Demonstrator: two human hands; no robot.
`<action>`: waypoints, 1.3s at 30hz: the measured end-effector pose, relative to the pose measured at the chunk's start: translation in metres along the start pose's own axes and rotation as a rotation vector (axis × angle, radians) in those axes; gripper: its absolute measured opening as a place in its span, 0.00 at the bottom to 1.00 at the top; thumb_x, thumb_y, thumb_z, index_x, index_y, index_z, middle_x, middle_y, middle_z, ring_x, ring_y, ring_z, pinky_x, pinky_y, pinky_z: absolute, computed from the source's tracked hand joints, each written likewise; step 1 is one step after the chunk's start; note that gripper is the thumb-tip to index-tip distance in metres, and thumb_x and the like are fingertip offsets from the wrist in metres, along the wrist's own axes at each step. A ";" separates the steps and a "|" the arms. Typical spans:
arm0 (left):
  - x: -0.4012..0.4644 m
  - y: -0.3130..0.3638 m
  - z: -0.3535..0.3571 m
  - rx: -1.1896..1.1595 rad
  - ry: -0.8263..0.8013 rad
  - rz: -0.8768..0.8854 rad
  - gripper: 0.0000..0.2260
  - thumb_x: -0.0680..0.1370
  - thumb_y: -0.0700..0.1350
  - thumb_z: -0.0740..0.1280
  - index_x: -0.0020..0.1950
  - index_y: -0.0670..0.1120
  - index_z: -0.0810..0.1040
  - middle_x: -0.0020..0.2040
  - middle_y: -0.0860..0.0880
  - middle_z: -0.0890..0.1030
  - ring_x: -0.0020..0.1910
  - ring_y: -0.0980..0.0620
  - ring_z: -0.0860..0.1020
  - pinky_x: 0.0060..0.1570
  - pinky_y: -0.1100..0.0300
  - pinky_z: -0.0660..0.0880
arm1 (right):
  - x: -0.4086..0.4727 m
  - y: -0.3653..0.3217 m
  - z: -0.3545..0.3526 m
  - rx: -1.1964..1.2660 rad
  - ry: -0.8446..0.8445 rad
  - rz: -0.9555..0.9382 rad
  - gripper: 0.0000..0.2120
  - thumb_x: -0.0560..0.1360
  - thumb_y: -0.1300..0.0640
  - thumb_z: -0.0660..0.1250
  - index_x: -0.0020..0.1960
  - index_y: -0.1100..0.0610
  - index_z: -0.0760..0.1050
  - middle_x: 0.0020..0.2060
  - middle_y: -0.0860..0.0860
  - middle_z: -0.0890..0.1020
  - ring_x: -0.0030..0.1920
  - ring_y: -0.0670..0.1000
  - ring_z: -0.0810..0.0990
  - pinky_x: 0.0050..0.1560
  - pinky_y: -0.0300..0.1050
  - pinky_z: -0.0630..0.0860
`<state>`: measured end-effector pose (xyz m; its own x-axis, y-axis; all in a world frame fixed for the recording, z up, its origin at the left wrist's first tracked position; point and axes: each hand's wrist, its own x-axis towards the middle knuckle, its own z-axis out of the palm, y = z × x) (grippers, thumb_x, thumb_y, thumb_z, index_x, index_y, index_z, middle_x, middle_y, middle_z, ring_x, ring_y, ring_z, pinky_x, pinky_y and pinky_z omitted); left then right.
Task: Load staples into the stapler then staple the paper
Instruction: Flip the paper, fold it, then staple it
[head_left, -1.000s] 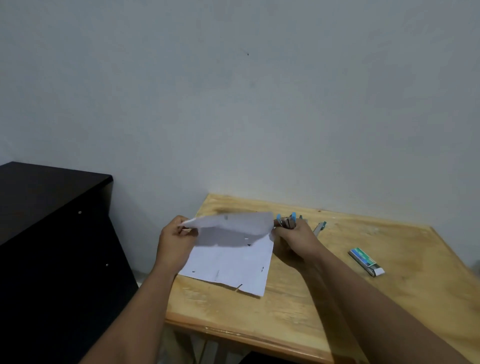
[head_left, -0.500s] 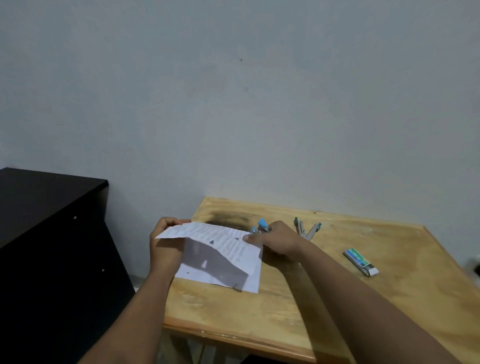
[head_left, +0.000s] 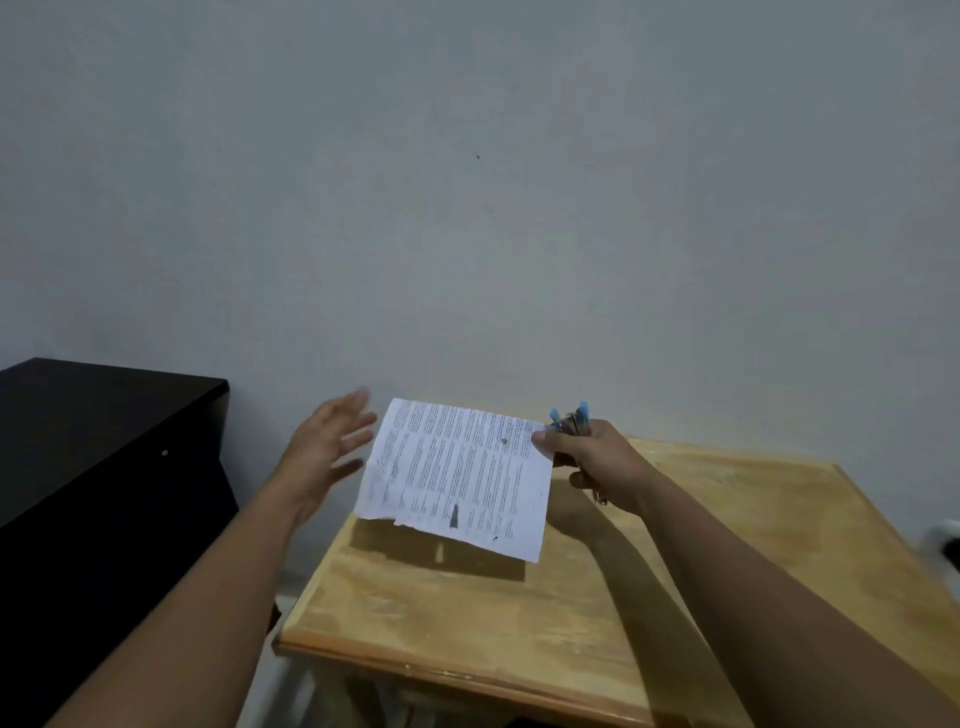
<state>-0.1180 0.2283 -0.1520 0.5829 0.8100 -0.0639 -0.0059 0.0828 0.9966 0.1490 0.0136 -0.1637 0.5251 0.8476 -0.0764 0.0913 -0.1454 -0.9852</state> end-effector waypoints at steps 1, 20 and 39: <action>-0.005 0.001 0.004 0.059 -0.068 -0.029 0.28 0.72 0.67 0.73 0.67 0.55 0.77 0.64 0.50 0.83 0.63 0.47 0.81 0.66 0.41 0.76 | -0.003 -0.004 0.001 0.037 -0.010 0.006 0.15 0.79 0.51 0.72 0.58 0.62 0.82 0.52 0.54 0.89 0.49 0.48 0.85 0.38 0.44 0.63; -0.045 -0.055 0.086 -0.555 -0.163 -0.192 0.28 0.77 0.61 0.70 0.71 0.46 0.75 0.65 0.39 0.82 0.64 0.36 0.81 0.69 0.35 0.73 | 0.002 -0.003 0.030 0.411 0.410 0.040 0.08 0.78 0.57 0.74 0.55 0.57 0.81 0.48 0.53 0.89 0.50 0.52 0.88 0.31 0.43 0.68; -0.032 -0.091 0.109 -0.355 0.037 0.046 0.18 0.79 0.37 0.73 0.66 0.49 0.79 0.58 0.48 0.86 0.46 0.44 0.86 0.50 0.47 0.82 | -0.018 0.049 0.047 0.357 0.089 0.226 0.31 0.77 0.30 0.64 0.57 0.57 0.84 0.30 0.49 0.68 0.30 0.49 0.64 0.33 0.46 0.59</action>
<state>-0.0474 0.1318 -0.2353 0.5452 0.8378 -0.0274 -0.3170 0.2364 0.9185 0.1044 0.0151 -0.2181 0.5707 0.7650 -0.2984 -0.3251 -0.1232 -0.9376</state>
